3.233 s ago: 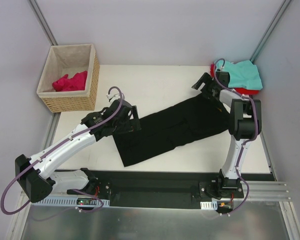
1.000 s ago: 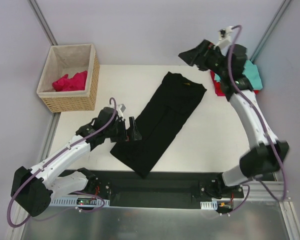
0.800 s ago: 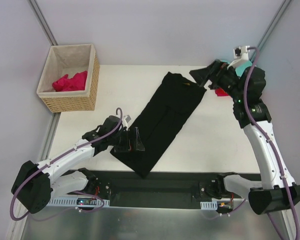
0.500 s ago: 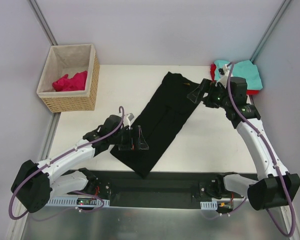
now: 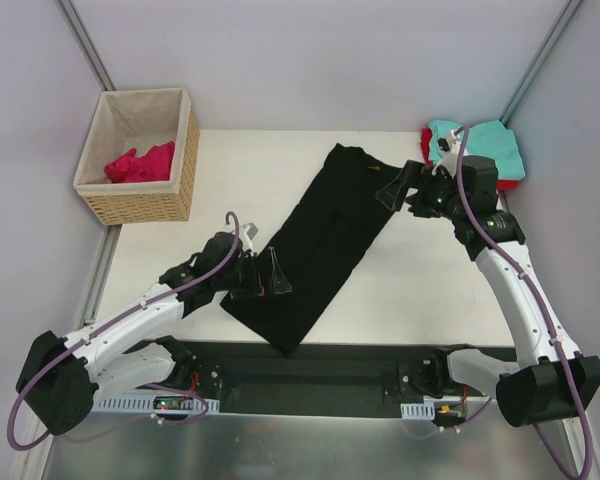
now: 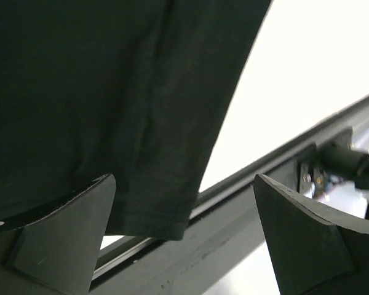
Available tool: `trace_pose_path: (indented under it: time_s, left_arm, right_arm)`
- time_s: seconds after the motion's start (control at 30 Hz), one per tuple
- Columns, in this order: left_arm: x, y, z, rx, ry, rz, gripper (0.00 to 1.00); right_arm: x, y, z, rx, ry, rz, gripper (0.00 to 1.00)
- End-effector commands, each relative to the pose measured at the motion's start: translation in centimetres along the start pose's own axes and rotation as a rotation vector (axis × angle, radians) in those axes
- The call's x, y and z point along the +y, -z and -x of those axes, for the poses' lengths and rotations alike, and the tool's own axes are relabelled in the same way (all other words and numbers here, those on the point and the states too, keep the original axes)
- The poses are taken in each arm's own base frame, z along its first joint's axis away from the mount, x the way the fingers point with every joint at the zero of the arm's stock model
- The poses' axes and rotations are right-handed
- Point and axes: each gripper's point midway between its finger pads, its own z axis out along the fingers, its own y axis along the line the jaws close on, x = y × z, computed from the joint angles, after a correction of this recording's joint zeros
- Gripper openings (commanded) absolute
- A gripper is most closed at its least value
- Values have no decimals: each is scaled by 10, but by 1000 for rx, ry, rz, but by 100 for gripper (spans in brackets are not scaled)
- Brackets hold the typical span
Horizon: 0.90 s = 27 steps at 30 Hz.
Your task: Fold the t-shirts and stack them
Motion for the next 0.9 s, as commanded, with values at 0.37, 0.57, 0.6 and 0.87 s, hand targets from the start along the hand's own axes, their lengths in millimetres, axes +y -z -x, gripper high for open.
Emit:
trace_pose_path:
  time_s: [0.37, 0.57, 0.6, 0.87]
  left_arm:
    - [63, 6, -6, -77, 96, 234, 96]
    - [88, 6, -12, -95, 141, 279, 96]
    - [93, 6, -15, -95, 150, 287, 96]
    - [130, 12, -24, -143, 253, 345, 96]
  right_arm:
    - [8, 15, 6, -42, 41, 24, 96]
    - [7, 17, 3, -38, 44, 23, 96]
    - [7, 18, 2, -36, 44, 25, 96]
    - [11, 22, 0, -34, 45, 36, 96]
